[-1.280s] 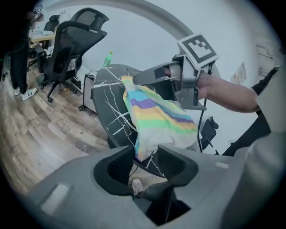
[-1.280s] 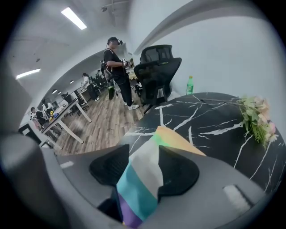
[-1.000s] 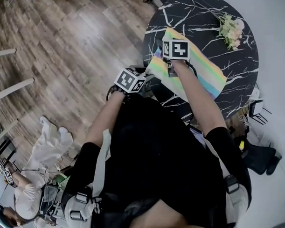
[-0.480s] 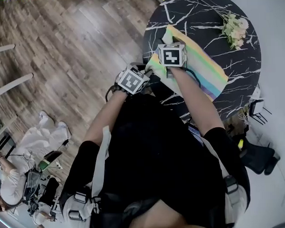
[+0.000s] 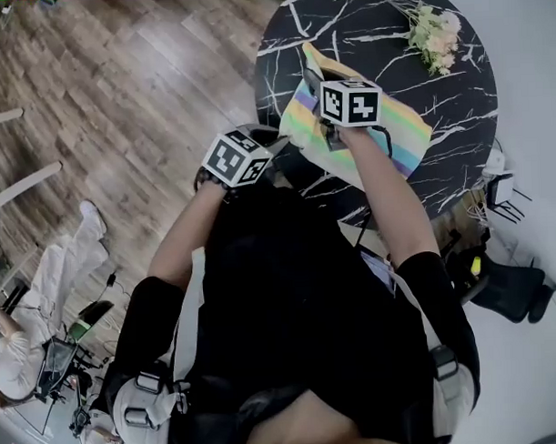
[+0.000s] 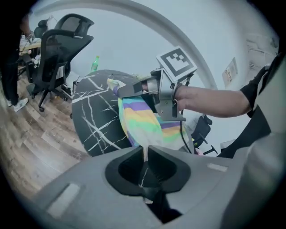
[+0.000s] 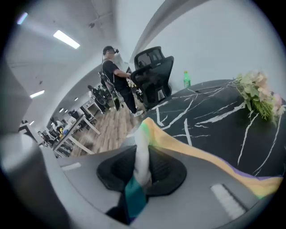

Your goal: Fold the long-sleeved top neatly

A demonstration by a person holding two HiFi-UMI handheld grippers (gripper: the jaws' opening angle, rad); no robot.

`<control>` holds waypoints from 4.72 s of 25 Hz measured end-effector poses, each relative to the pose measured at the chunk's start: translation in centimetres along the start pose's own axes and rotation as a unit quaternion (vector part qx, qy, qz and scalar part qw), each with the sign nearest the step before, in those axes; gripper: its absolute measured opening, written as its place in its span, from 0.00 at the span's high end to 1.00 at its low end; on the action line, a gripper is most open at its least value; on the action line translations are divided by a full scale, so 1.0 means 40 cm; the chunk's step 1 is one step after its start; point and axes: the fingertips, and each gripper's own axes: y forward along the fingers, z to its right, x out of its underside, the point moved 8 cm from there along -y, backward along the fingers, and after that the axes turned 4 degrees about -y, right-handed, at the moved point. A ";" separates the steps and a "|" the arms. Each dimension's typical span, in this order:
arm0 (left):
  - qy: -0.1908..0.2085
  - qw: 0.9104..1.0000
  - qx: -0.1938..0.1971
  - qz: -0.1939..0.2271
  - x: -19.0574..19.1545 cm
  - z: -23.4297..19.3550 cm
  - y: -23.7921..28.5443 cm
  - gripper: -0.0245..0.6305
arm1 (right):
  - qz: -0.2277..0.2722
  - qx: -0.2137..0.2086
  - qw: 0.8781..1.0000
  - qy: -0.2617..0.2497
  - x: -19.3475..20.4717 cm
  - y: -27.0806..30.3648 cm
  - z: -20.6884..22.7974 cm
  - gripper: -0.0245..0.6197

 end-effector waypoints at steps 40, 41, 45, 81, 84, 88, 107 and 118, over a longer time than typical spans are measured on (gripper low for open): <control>0.187 0.974 0.027 -0.126 -0.043 0.656 0.410 0.87 | 0.160 -0.022 0.970 0.183 0.410 -0.640 0.456 0.80; 0.189 0.973 0.030 -0.128 -0.041 0.660 0.413 0.85 | 0.161 -0.015 0.970 0.183 0.423 -0.650 0.465 0.78; 0.174 0.976 0.060 -0.121 -0.031 0.673 0.415 0.78 | 0.163 0.022 0.966 0.200 0.487 -0.692 0.515 0.76; 0.181 0.977 -0.101 0.038 0.051 0.484 0.254 0.76 | 0.079 0.001 0.991 -0.112 0.617 -0.673 0.154 0.72; 0.211 0.973 -0.089 0.001 0.072 0.456 0.284 0.73 | 0.059 0.029 0.987 -0.144 0.642 -0.667 0.119 0.66; 0.254 0.961 -0.101 -0.032 0.077 0.414 0.310 0.73 | 0.041 0.090 0.985 -0.139 0.669 -0.664 0.106 0.65; 0.265 0.955 -0.105 -0.079 0.084 0.331 0.303 0.95 | 0.102 0.120 0.987 -0.013 0.721 -0.720 0.097 0.92; 0.217 0.971 -0.061 -0.076 0.119 0.297 0.243 0.95 | 0.105 0.118 0.985 0.070 0.780 -0.737 0.108 0.92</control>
